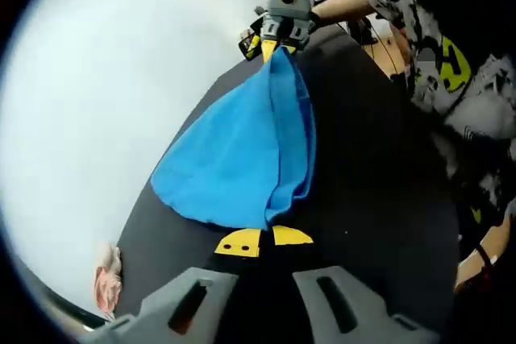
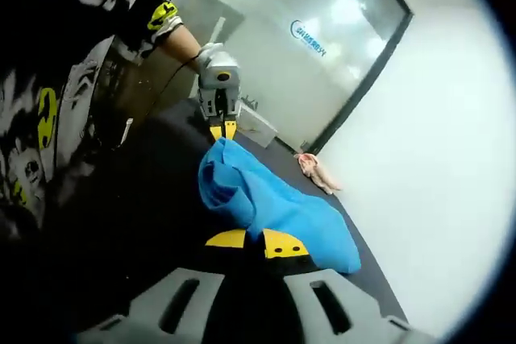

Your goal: Spread out the cloth and fold it

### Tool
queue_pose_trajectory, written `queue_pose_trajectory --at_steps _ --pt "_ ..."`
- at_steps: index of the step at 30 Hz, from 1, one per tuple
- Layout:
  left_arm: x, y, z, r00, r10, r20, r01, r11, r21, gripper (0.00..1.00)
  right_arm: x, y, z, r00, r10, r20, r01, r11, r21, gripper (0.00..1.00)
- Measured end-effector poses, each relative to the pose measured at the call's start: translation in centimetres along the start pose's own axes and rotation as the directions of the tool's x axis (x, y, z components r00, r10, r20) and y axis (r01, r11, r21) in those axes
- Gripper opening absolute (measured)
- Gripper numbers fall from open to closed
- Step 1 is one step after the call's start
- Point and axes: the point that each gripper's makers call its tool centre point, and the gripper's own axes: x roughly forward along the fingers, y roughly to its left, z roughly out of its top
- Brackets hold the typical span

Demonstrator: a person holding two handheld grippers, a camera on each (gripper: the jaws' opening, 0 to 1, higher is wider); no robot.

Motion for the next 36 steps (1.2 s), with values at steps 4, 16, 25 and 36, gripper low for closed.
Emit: queue_pose_trajectory --at_steps 4,16,25,36 --pt "-0.5 -0.4 -0.2 0.999 0.016 -0.033 -0.015 0.999 0.031 0.0 -0.6 0.3 0.5 1.0 0.002 -0.007 -0.002 1.0 -0.016 0.03" --pt "-2.1 -2.4 0.5 0.998 0.066 0.018 -0.067 0.997 0.034 0.09 -5.7 2.8 -1.0 0.998 -0.023 -0.051 0.023 1.0 0.011 0.05" --pt "0.7 -2.7 3.7 0.994 -0.013 0.109 -0.027 0.934 0.357 0.28 -8.1 0.4 0.4 0.984 -0.159 0.08 0.142 0.972 0.187 0.03" --pt "3.0 -3.5 4.9 0.979 -0.112 0.173 -0.014 0.801 0.599 0.18 -7.6 3.1 -3.1 0.998 -0.027 -0.056 0.029 0.999 0.042 0.33"
